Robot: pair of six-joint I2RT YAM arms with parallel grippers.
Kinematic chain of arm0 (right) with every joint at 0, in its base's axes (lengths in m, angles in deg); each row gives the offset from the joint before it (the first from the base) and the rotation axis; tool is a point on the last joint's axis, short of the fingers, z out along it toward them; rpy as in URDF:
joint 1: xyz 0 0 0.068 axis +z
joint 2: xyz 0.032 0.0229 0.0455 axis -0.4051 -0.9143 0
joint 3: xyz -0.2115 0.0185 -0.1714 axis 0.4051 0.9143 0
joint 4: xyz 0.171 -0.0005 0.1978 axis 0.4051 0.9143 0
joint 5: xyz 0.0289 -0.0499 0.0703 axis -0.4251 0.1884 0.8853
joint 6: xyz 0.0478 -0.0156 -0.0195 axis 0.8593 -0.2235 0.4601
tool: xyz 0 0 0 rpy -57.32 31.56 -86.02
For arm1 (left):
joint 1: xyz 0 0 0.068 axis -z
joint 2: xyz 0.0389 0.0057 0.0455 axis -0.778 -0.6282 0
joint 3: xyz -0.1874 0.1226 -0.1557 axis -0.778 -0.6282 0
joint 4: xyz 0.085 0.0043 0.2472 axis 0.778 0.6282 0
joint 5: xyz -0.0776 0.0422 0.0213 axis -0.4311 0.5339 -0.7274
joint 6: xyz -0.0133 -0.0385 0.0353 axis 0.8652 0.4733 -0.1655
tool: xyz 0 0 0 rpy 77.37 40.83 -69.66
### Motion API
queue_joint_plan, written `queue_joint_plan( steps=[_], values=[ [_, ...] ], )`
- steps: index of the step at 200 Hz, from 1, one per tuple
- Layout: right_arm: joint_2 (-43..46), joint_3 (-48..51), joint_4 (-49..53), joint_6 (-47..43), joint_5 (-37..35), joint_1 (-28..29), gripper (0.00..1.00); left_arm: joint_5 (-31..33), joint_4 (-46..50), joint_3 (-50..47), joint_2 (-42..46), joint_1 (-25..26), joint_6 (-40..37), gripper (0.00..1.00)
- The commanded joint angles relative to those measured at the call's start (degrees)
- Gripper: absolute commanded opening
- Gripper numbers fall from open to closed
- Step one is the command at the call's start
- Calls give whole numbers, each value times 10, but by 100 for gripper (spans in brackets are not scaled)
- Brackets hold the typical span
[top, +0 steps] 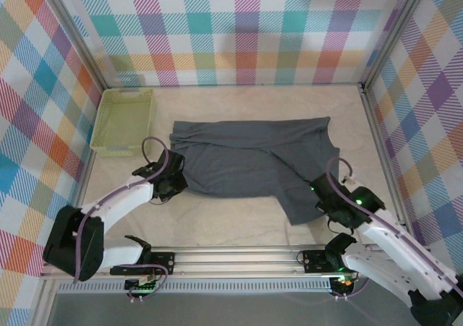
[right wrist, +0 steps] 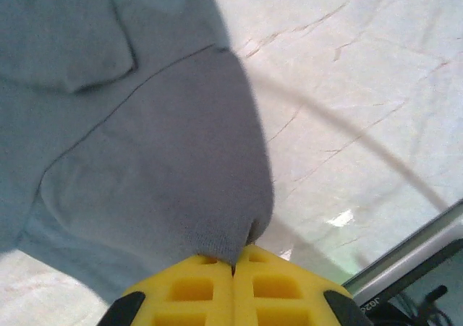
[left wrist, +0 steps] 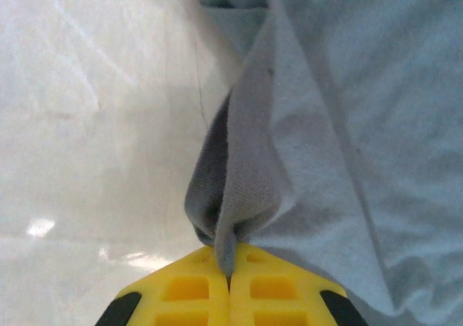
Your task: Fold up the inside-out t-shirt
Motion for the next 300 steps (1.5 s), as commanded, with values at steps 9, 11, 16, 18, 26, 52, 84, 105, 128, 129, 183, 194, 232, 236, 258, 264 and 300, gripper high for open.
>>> queue_joint_plan(
  steps=[9,11,16,18,26,52,84,105,128,129,183,194,232,236,258,264,300],
  values=[
    [78,-47,111,85,-93,-4,0,21,45,-31,65,19,51,0],
    [82,-49,112,84,-100,-5,0,21,47,-34,69,21,53,0],
    [92,-55,111,77,-110,-5,0,20,50,-41,80,25,62,0],
    [94,-57,112,74,-114,-5,0,19,50,-44,84,26,64,0],
    [99,-67,121,77,-127,-6,0,18,54,-56,97,34,76,0],
    [88,-90,136,72,-142,-7,0,17,79,-88,141,51,113,0],
    [82,-99,127,40,-159,-7,0,19,94,-98,185,60,132,0],
    [42,-101,79,-17,-157,-8,0,33,97,-54,158,60,114,0],
    [-29,-115,24,-72,-154,-16,0,66,112,34,83,56,79,0],
    [-33,-115,22,-75,-154,-16,0,67,112,38,79,55,78,0],
    [-133,-107,-203,-281,55,-220,0,71,119,238,-116,0,18,0],
    [-169,-115,-222,-298,70,-241,0,66,116,271,-152,-12,12,0],
    [-269,-141,-285,-335,102,-301,0,65,119,365,-254,-46,-1,0],
    [-277,-145,-290,-337,105,-308,0,66,120,374,-264,-49,-1,0],
    [-325,-171,-308,-348,113,-333,0,69,125,412,-309,-60,-1,0],
    [-337,-177,-313,-350,111,-337,0,69,126,420,-320,-63,0,0],
    [-392,-220,-327,-359,110,-354,0,73,126,449,-362,-79,2,0]
  ],
)
